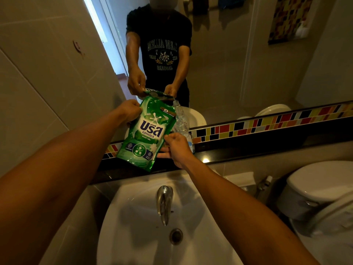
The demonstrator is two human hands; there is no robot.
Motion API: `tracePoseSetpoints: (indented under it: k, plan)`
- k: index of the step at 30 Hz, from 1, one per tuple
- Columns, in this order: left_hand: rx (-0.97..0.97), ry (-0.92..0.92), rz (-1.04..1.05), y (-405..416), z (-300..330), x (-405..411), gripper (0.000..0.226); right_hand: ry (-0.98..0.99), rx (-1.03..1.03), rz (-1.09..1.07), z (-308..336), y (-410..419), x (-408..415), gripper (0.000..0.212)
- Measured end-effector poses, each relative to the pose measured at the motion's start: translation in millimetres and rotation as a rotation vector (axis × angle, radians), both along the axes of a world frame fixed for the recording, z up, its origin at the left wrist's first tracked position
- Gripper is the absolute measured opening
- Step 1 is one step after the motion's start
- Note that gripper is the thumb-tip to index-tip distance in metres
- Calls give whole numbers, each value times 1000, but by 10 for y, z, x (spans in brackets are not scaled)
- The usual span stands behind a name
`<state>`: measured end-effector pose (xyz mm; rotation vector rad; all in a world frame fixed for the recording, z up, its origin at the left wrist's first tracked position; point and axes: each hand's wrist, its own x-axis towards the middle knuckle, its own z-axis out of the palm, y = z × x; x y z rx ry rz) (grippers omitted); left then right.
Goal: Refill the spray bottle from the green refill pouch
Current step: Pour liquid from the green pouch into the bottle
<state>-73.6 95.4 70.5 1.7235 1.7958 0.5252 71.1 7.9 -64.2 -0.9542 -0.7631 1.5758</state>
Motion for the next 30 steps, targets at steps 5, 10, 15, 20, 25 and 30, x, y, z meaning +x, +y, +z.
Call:
tracePoseSetpoints:
  k: [5, 10, 15, 20, 25, 30]
  plan:
    - [-4, 2, 4, -4, 4, -8, 10, -1, 0, 5, 11, -22, -6, 21]
    - [-5, 14, 2, -3, 18, -32, 12, 13, 15, 7, 37, -53, -7, 10]
    - [-8, 5, 3, -40, 36, -17, 10, 7, 15, 2, 64, -72, 3, 9]
    - [-12, -1, -4, -33, 47, -32, 10, -8, 25, 5, 50, -69, 0, 11]
    - [-13, -6, -7, -41, 68, -38, 9, -7, 29, 6, 55, -62, -4, 13]
    - [-19, -12, -12, -77, 87, -20, 10, 8, 22, 4, 75, -70, 9, 10]
